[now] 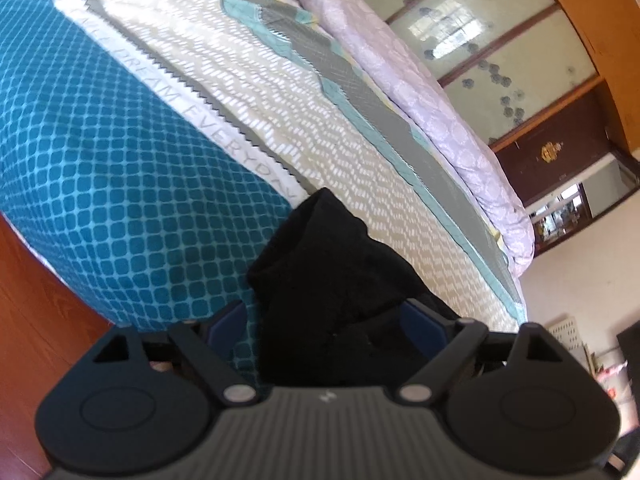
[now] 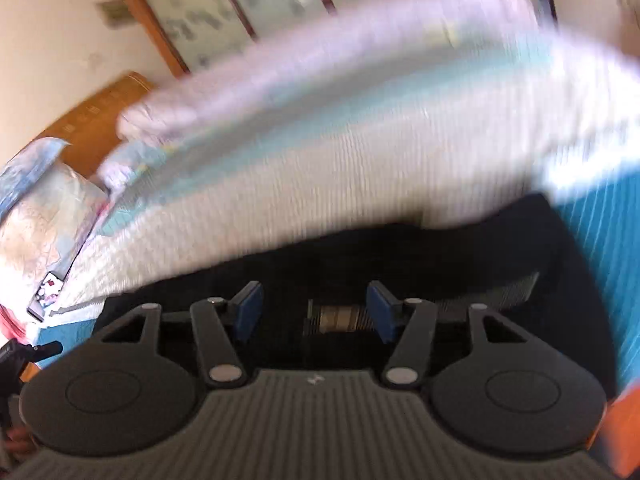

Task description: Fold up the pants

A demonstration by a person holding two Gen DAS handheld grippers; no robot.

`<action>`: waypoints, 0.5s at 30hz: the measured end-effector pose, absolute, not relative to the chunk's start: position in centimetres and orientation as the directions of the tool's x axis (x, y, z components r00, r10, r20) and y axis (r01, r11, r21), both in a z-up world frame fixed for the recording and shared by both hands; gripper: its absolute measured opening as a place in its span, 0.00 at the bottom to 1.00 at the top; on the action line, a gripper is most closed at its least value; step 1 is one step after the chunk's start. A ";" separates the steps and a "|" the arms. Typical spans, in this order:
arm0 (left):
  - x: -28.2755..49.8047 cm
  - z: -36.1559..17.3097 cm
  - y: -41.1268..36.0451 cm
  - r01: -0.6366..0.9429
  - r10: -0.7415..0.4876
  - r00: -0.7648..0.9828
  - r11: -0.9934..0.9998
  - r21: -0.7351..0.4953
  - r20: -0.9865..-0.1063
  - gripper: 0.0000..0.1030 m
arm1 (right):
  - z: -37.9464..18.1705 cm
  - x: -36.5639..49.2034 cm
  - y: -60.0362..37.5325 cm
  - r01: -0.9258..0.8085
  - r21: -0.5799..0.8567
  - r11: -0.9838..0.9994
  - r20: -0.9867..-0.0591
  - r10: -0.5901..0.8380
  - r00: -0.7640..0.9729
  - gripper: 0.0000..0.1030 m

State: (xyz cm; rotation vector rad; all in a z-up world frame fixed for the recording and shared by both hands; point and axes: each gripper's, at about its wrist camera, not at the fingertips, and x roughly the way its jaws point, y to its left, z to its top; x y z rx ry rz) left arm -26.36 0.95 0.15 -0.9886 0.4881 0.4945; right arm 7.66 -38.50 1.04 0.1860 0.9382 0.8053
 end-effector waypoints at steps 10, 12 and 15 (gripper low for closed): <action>-25.6 0.2 0.4 -0.592 0.154 0.780 0.500 -0.633 -0.607 0.85 | 0.3 4.4 -35.1 -0.652 0.322 0.686 -0.693 0.640 0.332 0.81; -26.0 0.3 0.6 -0.593 0.165 0.783 0.489 -0.640 -0.599 0.85 | 1.6 3.2 -34.6 -0.705 0.301 0.642 -0.634 0.687 0.355 0.80; -26.4 0.1 1.1 -0.598 0.168 0.783 0.469 -0.651 -0.598 0.86 | 3.0 1.8 -33.8 -0.761 0.282 0.584 -0.580 0.736 0.350 0.79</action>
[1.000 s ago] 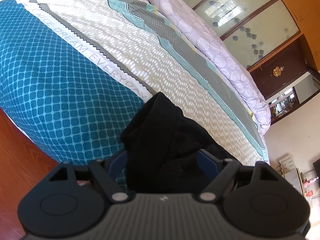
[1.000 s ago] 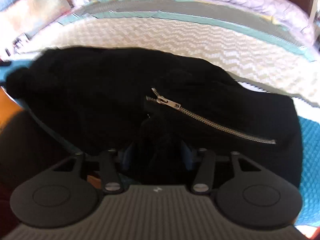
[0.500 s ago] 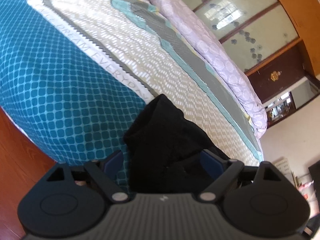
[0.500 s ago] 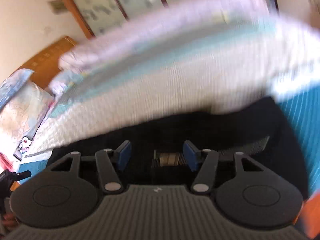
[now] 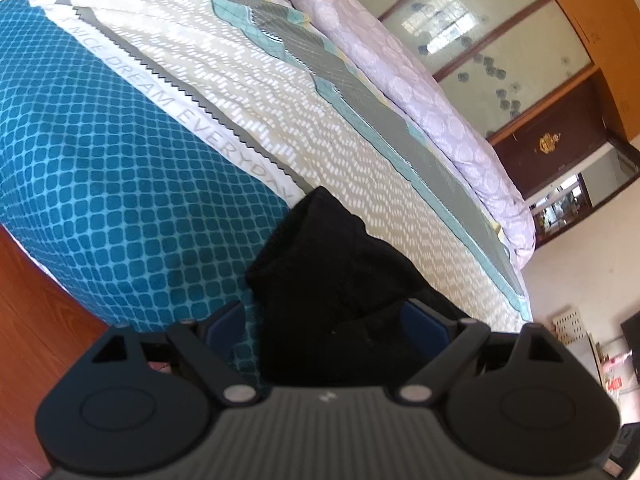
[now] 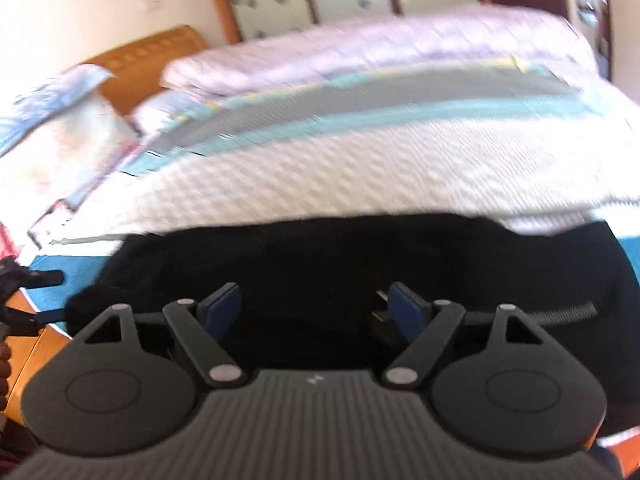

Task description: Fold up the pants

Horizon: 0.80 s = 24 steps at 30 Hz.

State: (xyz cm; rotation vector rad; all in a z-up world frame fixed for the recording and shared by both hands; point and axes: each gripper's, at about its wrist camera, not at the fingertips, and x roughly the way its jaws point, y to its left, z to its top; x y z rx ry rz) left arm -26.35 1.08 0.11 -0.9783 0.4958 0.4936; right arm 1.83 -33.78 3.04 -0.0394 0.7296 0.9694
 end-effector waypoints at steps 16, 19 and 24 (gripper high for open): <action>-25.9 -1.1 1.1 -0.595 0.130 0.777 0.473 -0.651 -0.616 0.86 | 1.6 -0.3 -29.3 -0.842 0.227 0.489 -0.647 0.722 0.245 0.55; -25.8 -1.1 1.1 -0.596 0.129 0.773 0.481 -0.643 -0.621 0.86 | 2.3 -1.2 -28.8 -0.876 0.179 0.448 -0.594 0.759 0.267 0.55; -25.6 -1.2 1.2 -0.602 0.129 0.764 0.494 -0.628 -0.632 0.86 | -1.8 0.6 -26.5 -0.850 0.226 0.477 -0.759 0.633 0.154 0.57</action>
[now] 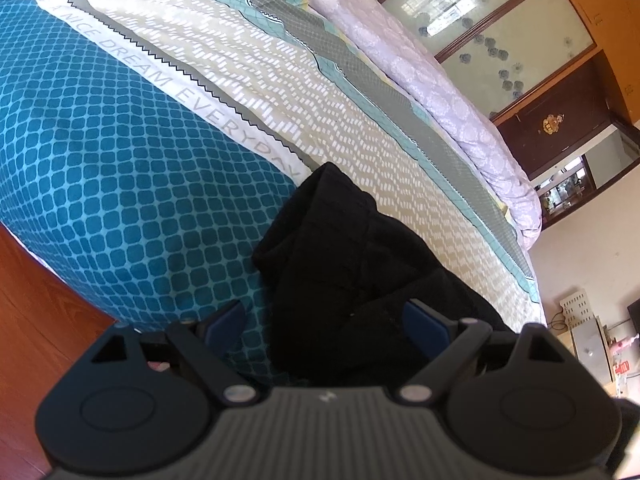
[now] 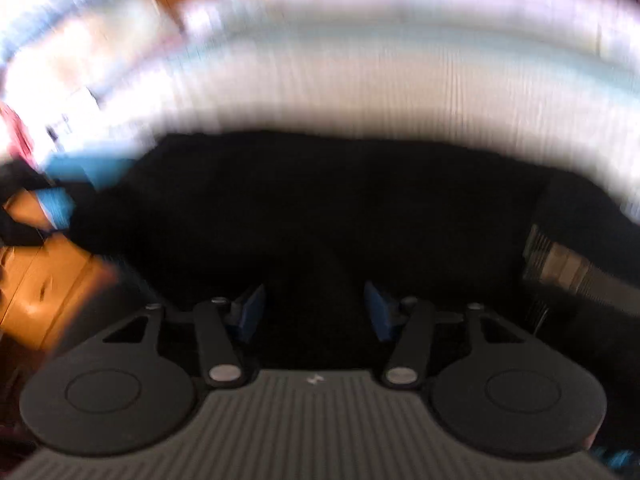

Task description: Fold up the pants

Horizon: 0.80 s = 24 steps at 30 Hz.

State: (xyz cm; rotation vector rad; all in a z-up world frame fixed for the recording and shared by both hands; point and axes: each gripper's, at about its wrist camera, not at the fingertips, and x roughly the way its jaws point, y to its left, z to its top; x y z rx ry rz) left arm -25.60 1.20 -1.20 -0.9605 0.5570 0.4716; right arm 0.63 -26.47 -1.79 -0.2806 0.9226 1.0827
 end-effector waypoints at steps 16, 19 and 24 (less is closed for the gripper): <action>-25.4 -0.1 2.8 -0.592 0.143 0.774 0.509 -0.625 -0.617 0.95 | 3.6 0.3 -21.7 -0.934 0.192 0.301 -0.586 0.799 0.137 0.22; -24.9 -0.9 2.9 -0.592 0.122 0.770 0.503 -0.630 -0.626 0.95 | 2.4 -0.1 -19.2 -0.930 0.255 0.265 -0.591 0.804 0.067 0.22; -23.3 -3.1 2.9 -0.592 0.061 0.765 0.459 -0.662 -0.642 0.99 | -3.2 0.2 -15.8 -0.874 0.381 0.301 -0.672 0.740 -0.038 0.22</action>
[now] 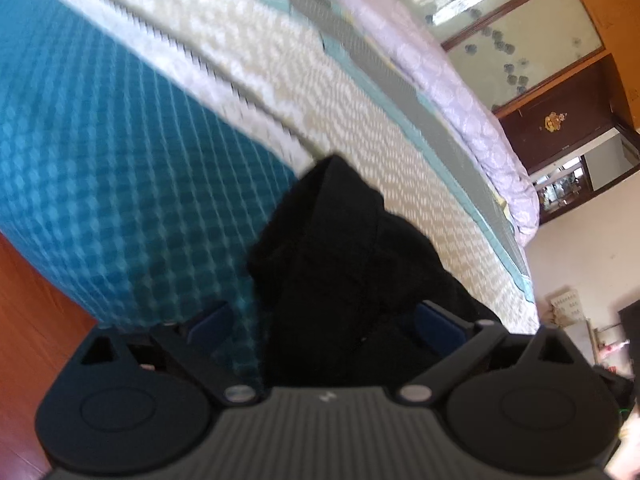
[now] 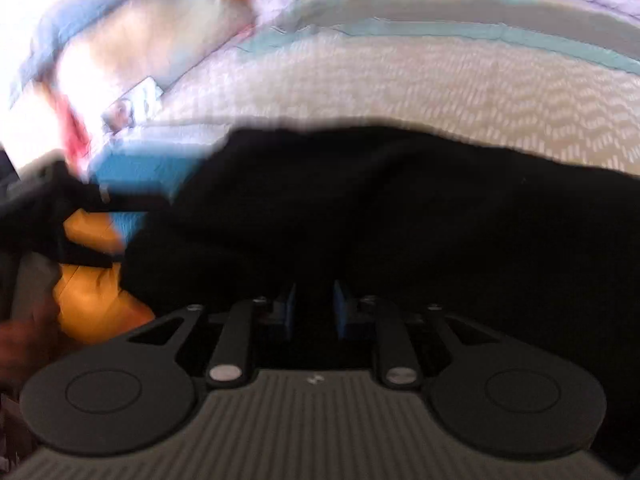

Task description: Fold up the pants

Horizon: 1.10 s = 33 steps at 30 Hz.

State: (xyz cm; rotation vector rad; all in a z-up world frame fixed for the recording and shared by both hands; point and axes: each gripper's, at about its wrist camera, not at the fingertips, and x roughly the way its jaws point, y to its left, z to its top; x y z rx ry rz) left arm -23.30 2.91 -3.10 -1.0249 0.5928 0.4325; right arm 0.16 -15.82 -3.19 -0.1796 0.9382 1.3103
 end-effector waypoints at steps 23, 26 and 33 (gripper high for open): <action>-14.2 6.8 -7.7 -0.195 -0.050 0.880 0.869 -0.454 -0.473 0.28 | -1.2 1.4 -21.8 -0.835 0.430 0.343 -0.579 0.814 0.036 0.26; -11.0 6.6 -10.1 -0.120 -0.115 0.866 0.897 -0.425 -0.487 0.28 | -0.9 2.2 -24.8 -0.818 0.387 0.426 -0.597 0.792 0.130 0.26; -7.1 3.2 -13.3 -0.067 -0.240 0.783 0.884 -0.462 -0.573 0.47 | -1.4 4.1 -32.6 -0.700 0.452 0.553 -0.604 0.767 0.217 0.38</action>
